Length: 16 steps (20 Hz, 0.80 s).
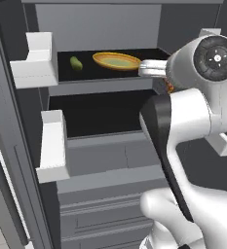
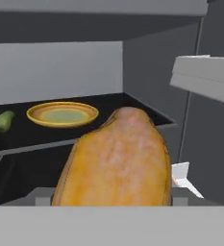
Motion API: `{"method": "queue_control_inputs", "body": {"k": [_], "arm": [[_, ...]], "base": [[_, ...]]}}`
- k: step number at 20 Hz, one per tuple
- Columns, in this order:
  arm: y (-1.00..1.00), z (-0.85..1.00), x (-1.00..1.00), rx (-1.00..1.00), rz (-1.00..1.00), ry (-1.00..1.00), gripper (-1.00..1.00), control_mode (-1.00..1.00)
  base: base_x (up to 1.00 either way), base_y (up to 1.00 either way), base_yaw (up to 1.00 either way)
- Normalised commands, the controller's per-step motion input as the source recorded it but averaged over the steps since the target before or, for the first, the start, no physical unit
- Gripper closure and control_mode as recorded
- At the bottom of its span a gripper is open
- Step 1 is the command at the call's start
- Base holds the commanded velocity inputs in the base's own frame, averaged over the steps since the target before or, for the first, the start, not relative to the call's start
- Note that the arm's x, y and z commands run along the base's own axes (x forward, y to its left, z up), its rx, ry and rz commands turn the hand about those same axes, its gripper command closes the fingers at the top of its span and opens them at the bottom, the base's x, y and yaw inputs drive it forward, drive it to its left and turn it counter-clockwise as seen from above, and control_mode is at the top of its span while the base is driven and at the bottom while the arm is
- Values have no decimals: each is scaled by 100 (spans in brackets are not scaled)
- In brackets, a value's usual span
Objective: Retrieve the chicken drumstick from the fridge and place it on the cutting board.
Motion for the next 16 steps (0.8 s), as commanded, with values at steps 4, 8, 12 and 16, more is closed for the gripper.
{"method": "queue_control_inputs", "body": {"k": [4,8,12,16], "arm": [[0,-11,-84,0,0,24,100,-100],[0,-8,-70,2,0,35,100,-100],[0,-32,-8,2,0,48,100,-100],[0,-59,4,0,0,46,100,-100]], "base": [[0,0,0],[0,0,0],[0,0,0],[0,0,0]]}}
